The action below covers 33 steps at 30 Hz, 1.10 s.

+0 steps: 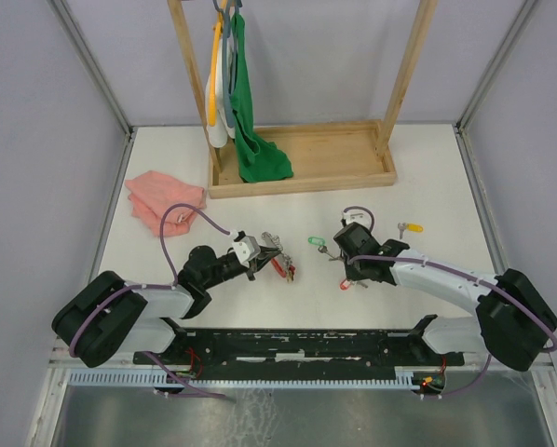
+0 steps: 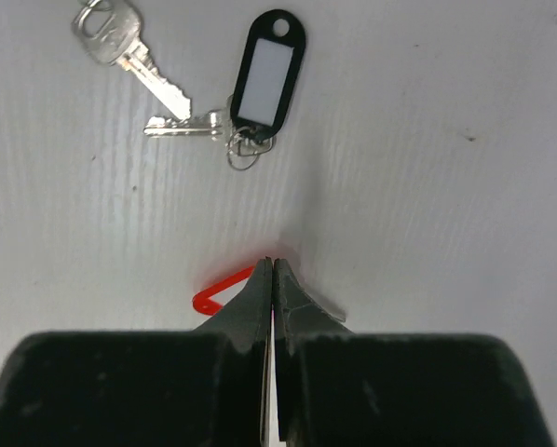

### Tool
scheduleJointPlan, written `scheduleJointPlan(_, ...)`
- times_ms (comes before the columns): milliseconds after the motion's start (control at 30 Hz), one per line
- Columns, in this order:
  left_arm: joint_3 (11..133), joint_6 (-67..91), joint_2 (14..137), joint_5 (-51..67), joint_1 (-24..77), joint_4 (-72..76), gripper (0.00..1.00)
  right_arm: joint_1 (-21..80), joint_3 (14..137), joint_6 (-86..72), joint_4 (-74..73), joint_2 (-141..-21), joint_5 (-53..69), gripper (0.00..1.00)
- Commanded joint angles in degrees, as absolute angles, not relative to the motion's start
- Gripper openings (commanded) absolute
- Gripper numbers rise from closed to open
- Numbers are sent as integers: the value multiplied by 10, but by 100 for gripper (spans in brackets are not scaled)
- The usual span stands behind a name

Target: Put the keys on the keyring

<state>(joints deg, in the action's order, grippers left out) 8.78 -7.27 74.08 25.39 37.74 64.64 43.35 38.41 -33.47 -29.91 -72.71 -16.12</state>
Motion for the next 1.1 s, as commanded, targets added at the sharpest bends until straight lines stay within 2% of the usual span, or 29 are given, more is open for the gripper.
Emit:
scheduleJointPlan(0,98,-96,724,245,377,680,3,430,359,-354,-174,-760,-241,0)
scheduleJointPlan(133,98,-96,726,251,377,681,3,430,340,-352,-120,-778,-244,2)
scheduleJointPlan(267,97,-96,728,254,377,685,3,430,335,-353,-118,-778,-244,12)
scheduleJointPlan(500,98,-95,728,256,377,683,3,429,386,-350,-247,-745,-218,31)
scheduleJointPlan(600,99,-96,727,258,377,678,3,421,421,-341,-313,-743,-199,36)
scheduleJointPlan(800,104,-97,727,263,378,668,3,374,480,-315,-390,-777,-111,39)
scheduleJointPlan(1067,105,-101,723,262,377,657,3,313,494,-305,-378,-814,2,40)
